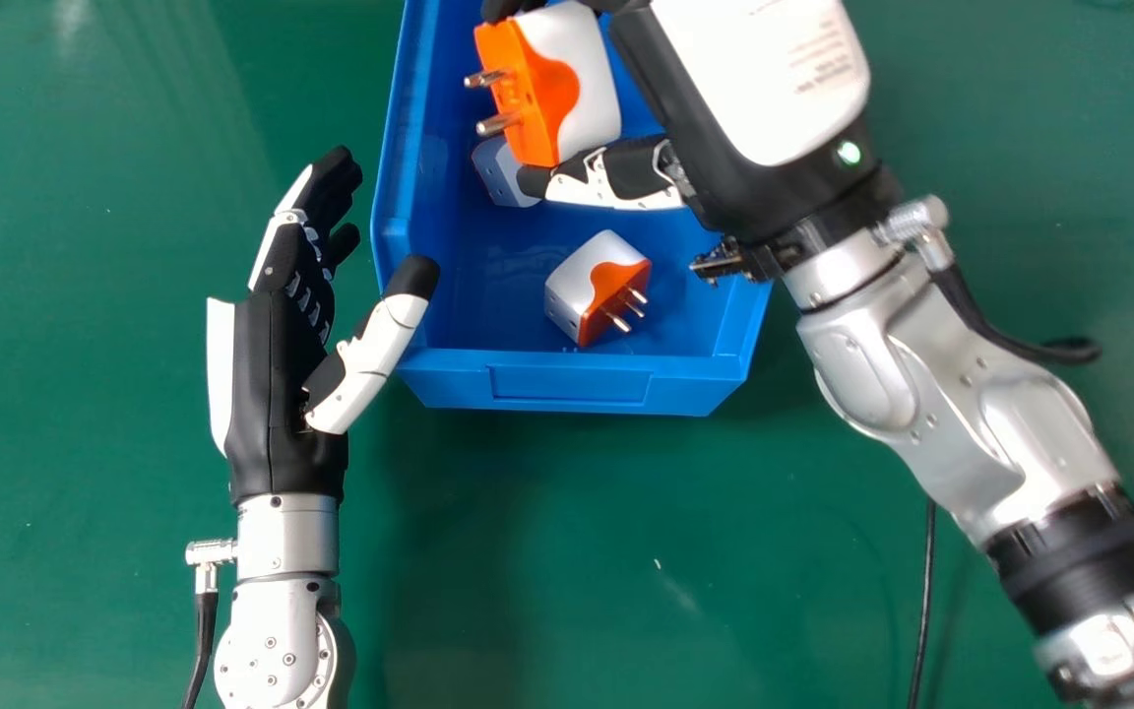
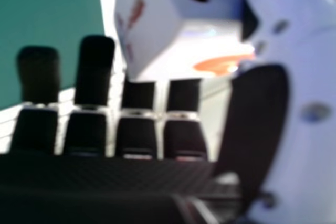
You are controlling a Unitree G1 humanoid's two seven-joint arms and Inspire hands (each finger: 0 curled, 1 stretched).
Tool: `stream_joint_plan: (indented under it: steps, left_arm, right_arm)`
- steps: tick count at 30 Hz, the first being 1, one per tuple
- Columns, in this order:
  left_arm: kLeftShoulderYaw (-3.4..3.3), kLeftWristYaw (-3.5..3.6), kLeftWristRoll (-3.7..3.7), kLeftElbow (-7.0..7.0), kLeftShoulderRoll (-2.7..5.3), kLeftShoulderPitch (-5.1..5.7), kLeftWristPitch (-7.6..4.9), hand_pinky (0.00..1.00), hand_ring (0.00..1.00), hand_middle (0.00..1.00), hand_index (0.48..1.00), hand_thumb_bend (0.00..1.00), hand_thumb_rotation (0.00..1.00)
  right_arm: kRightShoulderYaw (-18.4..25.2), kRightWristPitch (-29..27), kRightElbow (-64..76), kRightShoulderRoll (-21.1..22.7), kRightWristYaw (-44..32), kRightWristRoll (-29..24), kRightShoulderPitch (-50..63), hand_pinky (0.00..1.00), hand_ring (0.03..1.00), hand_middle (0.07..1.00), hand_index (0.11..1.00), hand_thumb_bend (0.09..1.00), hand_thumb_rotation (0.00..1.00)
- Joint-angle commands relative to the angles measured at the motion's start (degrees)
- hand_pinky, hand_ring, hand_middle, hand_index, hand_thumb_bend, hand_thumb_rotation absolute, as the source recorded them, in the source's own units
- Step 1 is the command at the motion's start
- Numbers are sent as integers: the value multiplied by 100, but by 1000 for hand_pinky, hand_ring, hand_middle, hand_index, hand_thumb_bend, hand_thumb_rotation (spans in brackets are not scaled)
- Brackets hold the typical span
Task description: Pick all objects and put in blue box
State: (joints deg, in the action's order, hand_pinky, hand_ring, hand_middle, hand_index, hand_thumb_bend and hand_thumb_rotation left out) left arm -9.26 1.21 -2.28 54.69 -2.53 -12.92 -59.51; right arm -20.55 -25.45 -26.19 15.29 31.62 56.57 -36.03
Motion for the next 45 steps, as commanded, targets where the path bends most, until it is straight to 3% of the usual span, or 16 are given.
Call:
stream_joint_plan:
  steps: [1,11,20,24,28,30,34,39,45]
  left_arm:
    - [23,14,15,-24,29,-41,-126,898,911,879,843,807,497]
    - [33,-66,56,-40,59,-34,-53,901,911,881,842,808,502]
    - [42,-189,179,-21,7,-42,-60,903,911,881,841,813,506]
    - [41,-174,170,-23,3,-47,-57,904,911,882,841,816,513]
    - [24,-123,107,-21,16,-49,-57,908,913,882,842,815,513]
    - [26,-118,113,-14,6,-52,-74,907,911,881,842,814,511]
    - [31,-177,188,-3,-19,-58,-87,900,909,880,842,811,512]
    - [12,-35,33,6,25,-66,-83,895,908,879,841,811,515]
    - [10,-51,76,2,16,-66,-80,896,908,880,841,811,511]
  right_arm:
    - [-118,40,-297,-9,225,13,-430,310,463,535,494,493,0]
    - [-750,69,-1543,-70,675,201,-1148,308,461,535,490,494,0]
    - [-1071,219,-2004,-109,756,195,-1373,310,456,534,489,495,0]
    - [-1186,260,-2197,-145,846,212,-1466,309,454,534,490,495,0]
    - [-1301,314,-2365,-185,839,224,-1529,307,451,534,491,495,0]
    - [-1360,311,-2461,-205,882,222,-1553,306,449,534,492,495,0]
    - [-1457,268,-2648,-241,1014,201,-1602,310,447,525,493,497,0]
    - [-1510,304,-2677,-228,966,168,-1645,313,446,520,495,497,0]
    - [-1542,493,-2571,-199,776,171,-1626,317,445,516,494,498,0]
